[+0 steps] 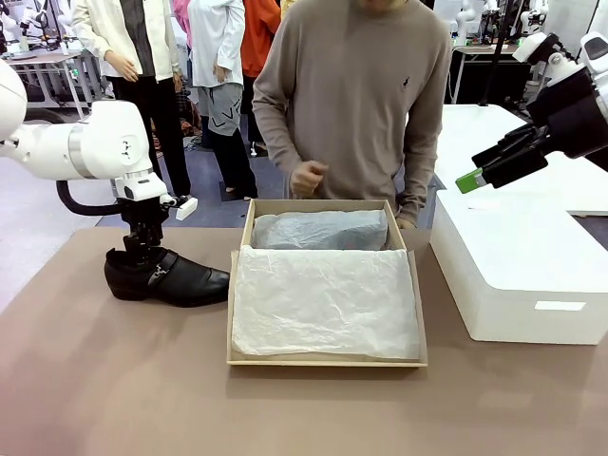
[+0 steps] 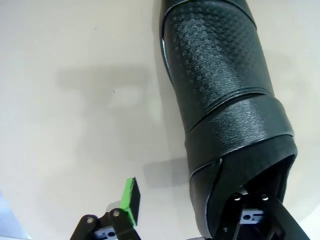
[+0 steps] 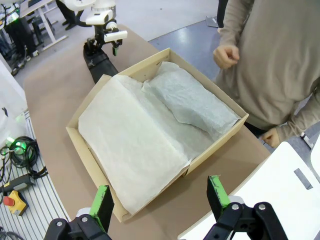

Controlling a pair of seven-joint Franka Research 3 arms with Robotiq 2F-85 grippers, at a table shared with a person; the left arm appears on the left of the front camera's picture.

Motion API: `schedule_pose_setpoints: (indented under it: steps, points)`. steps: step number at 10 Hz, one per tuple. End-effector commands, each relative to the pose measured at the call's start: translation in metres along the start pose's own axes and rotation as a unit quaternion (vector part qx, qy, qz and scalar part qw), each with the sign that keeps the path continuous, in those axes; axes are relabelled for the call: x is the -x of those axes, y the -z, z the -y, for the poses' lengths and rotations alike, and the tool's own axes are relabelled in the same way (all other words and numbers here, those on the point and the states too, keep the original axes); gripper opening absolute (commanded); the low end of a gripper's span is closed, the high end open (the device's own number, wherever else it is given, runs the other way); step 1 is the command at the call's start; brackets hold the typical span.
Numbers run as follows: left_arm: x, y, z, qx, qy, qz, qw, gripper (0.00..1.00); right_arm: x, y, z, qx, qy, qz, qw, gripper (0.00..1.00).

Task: Pack the shoes into the box.
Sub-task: Place the other shoe of the Shoes into the Shoes Box.

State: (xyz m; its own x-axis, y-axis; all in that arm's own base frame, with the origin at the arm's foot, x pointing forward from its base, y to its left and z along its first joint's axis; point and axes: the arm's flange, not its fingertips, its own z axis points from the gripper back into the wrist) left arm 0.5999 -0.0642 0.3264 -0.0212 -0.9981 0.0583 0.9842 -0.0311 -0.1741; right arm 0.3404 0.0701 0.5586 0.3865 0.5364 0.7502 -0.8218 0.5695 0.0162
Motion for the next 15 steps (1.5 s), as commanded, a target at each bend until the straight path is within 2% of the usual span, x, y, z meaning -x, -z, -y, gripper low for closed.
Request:
schedule_pose_setpoints:
  steps: [1,2,3,10,15]
  points:
    - [0.003,-0.004,0.002,0.003,0.011,0.008,1.000,0.22,0.000,0.000,0.001,0.000,0.001,0.002,1.000,1.00]
    - [0.002,-0.004,0.003,0.004,0.012,0.006,1.000,0.03,0.000,0.000,0.001,0.000,0.001,0.002,1.000,1.00]
    - [0.003,-0.004,0.004,0.004,0.009,0.005,1.000,0.00,0.000,0.000,0.001,0.000,0.001,0.002,1.000,1.00]
    - [0.001,-0.015,0.020,-0.022,0.003,-0.018,1.000,0.00,0.000,0.000,0.001,0.000,0.001,0.002,1.000,1.00]
    - [0.027,-0.084,0.040,-0.068,-0.031,-0.016,0.997,0.00,0.000,0.000,0.001,0.000,0.001,0.002,1.000,1.00]
